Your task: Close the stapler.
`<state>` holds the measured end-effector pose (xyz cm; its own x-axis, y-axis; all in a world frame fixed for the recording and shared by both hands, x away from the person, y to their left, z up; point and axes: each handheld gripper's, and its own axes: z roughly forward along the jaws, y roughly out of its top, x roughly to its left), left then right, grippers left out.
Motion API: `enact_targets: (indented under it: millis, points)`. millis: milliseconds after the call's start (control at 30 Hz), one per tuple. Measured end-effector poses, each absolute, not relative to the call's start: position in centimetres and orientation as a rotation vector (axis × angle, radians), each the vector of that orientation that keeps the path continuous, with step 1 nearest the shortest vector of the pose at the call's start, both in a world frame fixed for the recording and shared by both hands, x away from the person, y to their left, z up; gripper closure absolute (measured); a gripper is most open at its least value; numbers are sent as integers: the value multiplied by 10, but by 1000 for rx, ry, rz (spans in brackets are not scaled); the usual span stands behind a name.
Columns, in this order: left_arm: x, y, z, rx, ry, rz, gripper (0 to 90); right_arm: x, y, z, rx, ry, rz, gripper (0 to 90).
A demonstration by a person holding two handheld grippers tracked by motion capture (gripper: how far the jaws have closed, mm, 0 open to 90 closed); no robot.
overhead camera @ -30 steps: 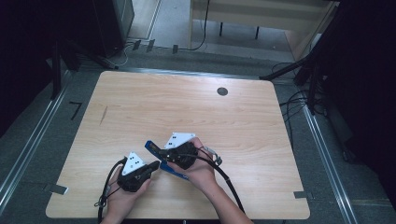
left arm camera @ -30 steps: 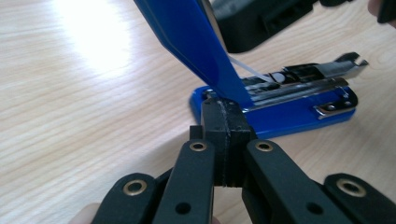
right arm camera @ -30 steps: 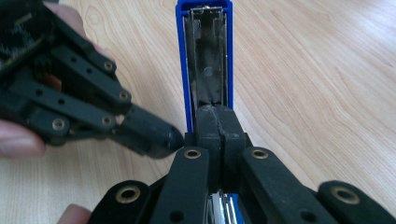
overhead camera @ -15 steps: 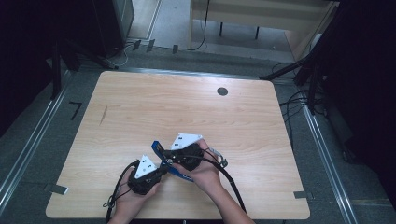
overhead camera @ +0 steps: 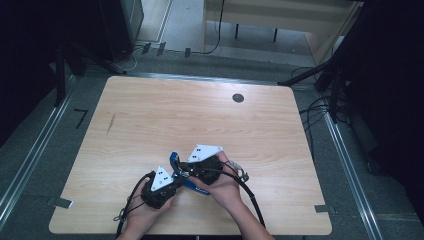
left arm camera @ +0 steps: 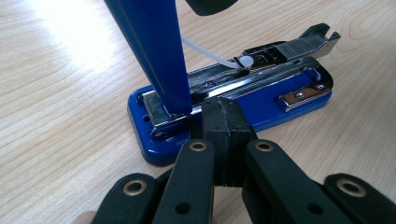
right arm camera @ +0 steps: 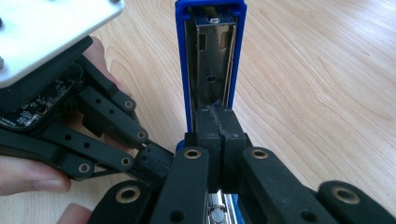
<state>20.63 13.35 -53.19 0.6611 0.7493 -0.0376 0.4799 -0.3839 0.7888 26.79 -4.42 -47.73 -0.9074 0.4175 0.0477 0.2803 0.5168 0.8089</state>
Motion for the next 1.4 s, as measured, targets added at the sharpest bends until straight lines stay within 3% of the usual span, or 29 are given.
enact_targets:
  millis: [733, 1400]
  points:
    - [206, 133, -532, 2057, 946, 414, 900, 264, -61, -474, 643, 2570, 1390, 900]
    - [206, 133, -532, 2054, 948, 417, 900, 275, -62, -428, 645, 2457, 1474, 900]
